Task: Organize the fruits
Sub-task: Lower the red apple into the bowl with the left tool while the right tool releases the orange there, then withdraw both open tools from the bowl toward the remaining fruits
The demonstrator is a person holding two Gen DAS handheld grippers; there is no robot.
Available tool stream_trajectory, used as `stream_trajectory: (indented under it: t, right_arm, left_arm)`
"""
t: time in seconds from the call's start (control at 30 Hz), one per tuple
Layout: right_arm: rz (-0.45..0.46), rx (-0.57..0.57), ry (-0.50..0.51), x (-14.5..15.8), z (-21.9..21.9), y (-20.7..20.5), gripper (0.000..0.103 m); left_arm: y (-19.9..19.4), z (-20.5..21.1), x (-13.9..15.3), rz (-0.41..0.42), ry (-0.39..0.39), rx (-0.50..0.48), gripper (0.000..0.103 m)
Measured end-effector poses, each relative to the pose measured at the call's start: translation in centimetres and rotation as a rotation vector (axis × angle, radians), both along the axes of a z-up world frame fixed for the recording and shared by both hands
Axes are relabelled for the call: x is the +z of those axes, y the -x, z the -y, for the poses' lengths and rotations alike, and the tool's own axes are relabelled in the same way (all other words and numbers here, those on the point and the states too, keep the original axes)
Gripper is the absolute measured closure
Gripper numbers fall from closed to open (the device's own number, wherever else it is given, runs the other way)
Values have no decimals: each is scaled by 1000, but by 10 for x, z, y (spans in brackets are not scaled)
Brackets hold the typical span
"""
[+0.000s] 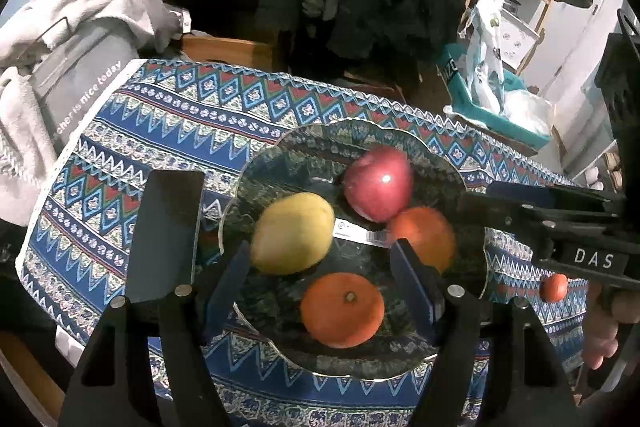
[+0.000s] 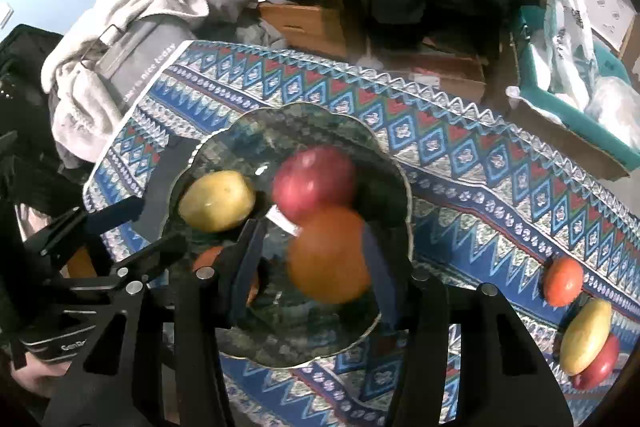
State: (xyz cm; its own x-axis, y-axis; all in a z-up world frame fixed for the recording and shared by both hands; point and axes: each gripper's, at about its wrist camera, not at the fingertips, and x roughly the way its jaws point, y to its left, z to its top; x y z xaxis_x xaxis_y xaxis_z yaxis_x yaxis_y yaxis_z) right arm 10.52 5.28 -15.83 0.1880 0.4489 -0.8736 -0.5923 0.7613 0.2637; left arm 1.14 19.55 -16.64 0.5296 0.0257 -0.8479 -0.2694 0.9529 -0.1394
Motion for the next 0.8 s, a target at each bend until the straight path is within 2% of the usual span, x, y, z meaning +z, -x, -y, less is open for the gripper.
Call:
stream_trajectory:
  t: [0.23,0.37,0.43,0.5,0.57,0.73,0.8]
  right_arm:
    - [64,-18,23,16,3,4,50]
    - [153,-40,61,36,11,10,50]
    - [189,-48,70,47,15,13,47]
    - [230,-58,67,61,21,17,40]
    - [268,-68,63,72,26,22,36]
    - [326,-88,46,96,42,33,33]
    - [347,-103,48,105,51,37,29]
  left_arm:
    - [8,4,18,45,-32,-7,29]
    - [12,11,34,87,-36,-19,29]
    - [14,16,46,112,-46,-27,29]
    - [15,22,56,137,-51,-38,28]
    - [18,29,67,166,-64,-50,23]
    - [21,50,95,227,-103,-88,22]
    - [21,55,101,237,-97,-98,18]
